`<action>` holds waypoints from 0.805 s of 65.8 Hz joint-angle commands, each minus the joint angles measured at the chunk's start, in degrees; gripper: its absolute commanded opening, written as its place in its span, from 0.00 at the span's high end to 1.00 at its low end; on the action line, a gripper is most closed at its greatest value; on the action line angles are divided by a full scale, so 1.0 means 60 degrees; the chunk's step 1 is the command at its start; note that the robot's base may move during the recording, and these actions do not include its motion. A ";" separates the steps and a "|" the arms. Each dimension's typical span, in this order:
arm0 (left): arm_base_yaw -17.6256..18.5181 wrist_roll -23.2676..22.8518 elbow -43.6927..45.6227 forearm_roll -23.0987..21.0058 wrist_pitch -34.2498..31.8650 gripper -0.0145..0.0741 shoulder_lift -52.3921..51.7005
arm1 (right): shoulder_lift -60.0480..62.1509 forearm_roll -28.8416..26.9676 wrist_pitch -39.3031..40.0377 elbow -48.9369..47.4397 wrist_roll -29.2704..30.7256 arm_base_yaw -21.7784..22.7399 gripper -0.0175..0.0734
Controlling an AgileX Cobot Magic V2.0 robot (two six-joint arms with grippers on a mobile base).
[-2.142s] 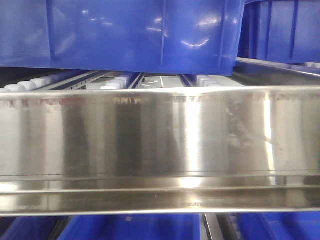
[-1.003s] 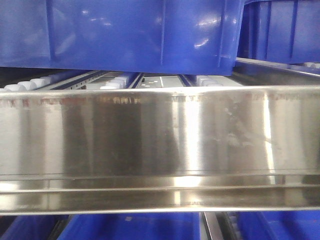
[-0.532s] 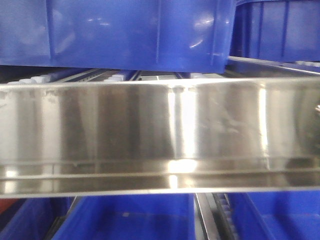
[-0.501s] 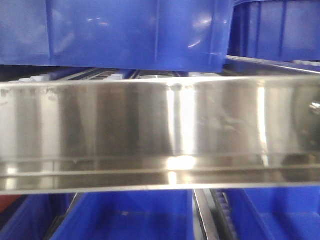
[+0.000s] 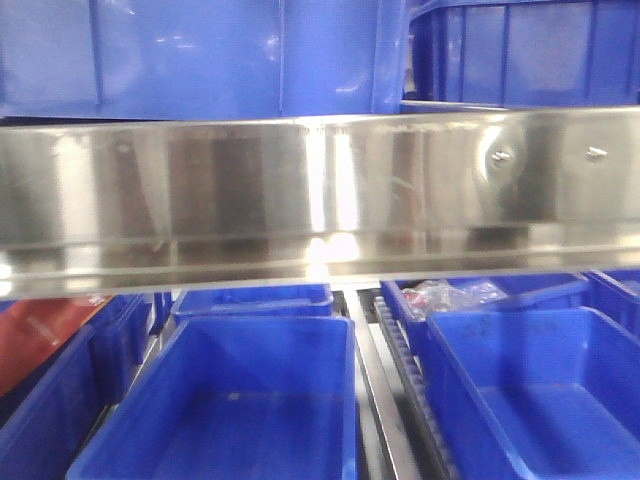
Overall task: Stack silver trays without gaps
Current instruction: 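Back away from the shelf carrying the tray in both grippers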
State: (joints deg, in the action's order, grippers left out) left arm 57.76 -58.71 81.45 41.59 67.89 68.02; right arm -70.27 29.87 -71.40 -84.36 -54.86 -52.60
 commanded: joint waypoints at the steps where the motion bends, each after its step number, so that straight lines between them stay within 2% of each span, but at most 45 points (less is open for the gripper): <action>1: 0.0076 0.0047 0.0117 -0.0111 -0.0497 0.86 -0.0013 | -0.0062 0.0166 0.0690 -0.0122 -0.0006 0.0000 0.89; 53: 0.0076 0.0047 0.0117 0.0035 -0.0497 0.86 -0.0013 | -0.0062 0.0166 0.0690 -0.0122 -0.0006 0.0000 0.89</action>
State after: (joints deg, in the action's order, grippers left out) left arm 57.76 -58.71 81.45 42.22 67.89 68.02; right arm -70.27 29.87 -71.17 -84.36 -54.86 -52.60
